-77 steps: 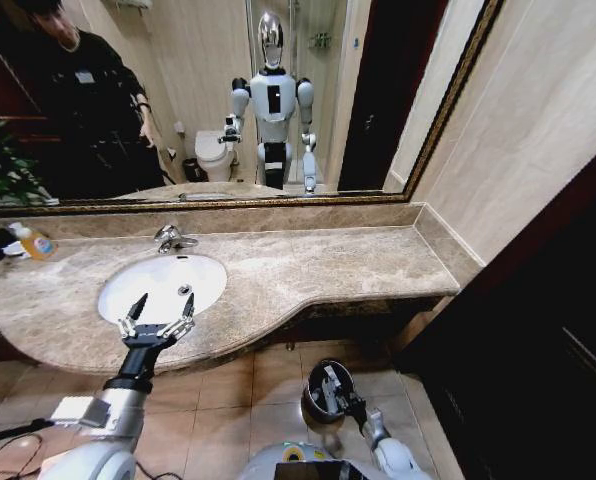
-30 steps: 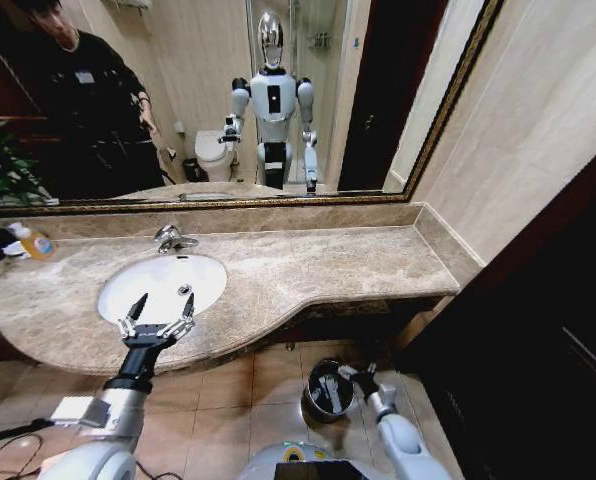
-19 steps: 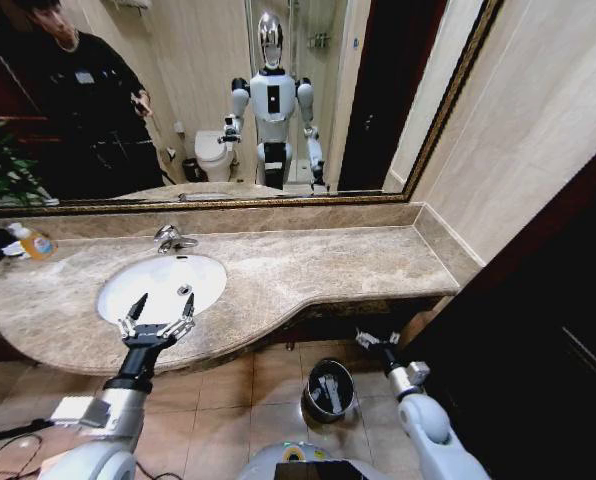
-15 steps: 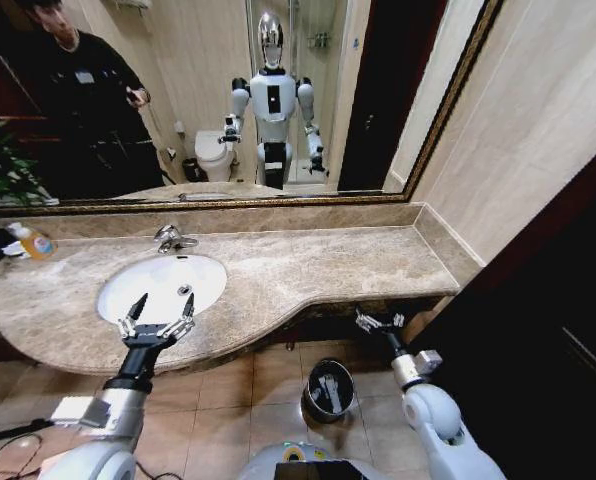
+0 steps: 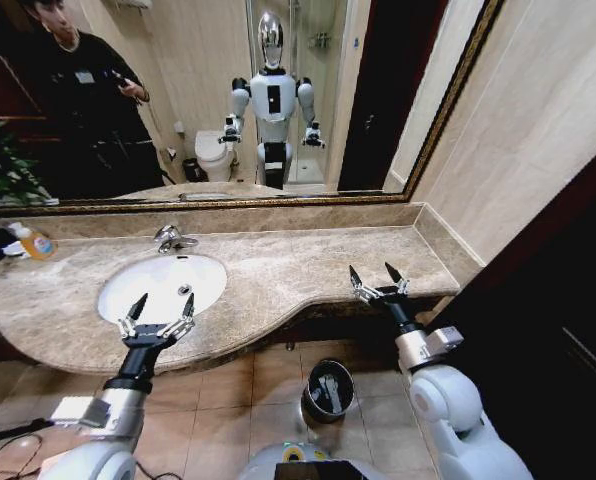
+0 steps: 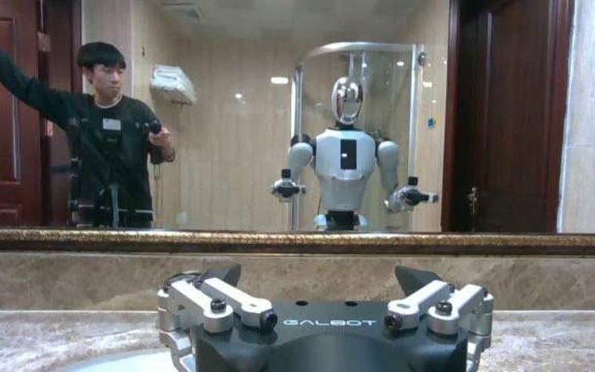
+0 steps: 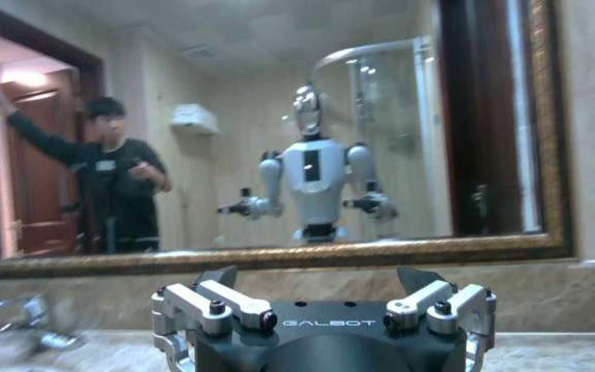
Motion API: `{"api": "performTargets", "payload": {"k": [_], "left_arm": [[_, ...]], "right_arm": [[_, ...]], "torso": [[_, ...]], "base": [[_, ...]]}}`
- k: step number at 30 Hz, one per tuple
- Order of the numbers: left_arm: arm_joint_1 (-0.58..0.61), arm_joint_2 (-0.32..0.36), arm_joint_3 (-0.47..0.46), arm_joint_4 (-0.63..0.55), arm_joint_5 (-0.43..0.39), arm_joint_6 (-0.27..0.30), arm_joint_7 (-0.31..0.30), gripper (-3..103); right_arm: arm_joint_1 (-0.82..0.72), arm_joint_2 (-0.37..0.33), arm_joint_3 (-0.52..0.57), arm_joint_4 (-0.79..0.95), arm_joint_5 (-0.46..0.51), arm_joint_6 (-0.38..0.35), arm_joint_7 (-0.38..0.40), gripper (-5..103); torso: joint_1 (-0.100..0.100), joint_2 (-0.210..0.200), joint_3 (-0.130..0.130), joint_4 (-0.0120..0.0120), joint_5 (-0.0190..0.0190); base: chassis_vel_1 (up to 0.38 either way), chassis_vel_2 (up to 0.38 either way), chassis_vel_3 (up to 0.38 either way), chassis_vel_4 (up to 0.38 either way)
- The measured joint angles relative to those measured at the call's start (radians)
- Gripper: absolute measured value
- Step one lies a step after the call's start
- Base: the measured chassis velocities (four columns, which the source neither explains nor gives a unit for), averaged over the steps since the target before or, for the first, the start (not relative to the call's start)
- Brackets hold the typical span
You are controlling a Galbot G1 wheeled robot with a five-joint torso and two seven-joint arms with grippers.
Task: Pick up the trash from the sink and place it in the trash bin.
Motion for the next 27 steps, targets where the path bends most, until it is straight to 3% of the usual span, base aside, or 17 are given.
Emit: {"api": "performTargets", "payload": {"k": [3,9,18,27], "left_arm": [[0.000,0.000,0.000,0.000,0.000,0.000,0.000,100],[0.000,0.000,0.000,0.000,0.000,0.000,0.000,100],[0.000,0.000,0.000,0.000,0.000,0.000,0.000,100],[0.000,0.000,0.000,0.000,0.000,0.000,0.000,100]], "right_arm": [[-0.025,-0.010,0.005,-0.033,-0.012,0.055,-0.048,100],[-0.073,-0.018,0.024,-0.031,-0.008,0.064,-0.053,100],[-0.119,0.028,0.067,0.026,-0.021,-0.039,0.076,100],[-0.119,0.076,0.075,0.001,-0.048,0.010,0.070,100]], "torso": [[0.000,0.000,0.000,0.0000,0.0002],[0.000,0.000,0.000,0.0000,0.0001],[0.000,0.000,0.000,0.0000,0.0000],[0.000,0.000,0.000,0.0000,0.0000]], "base": [[0.000,0.000,0.000,0.000],[0.000,0.000,0.000,0.000],[0.000,0.000,0.000,0.000],[0.000,0.000,0.000,0.000]]}}
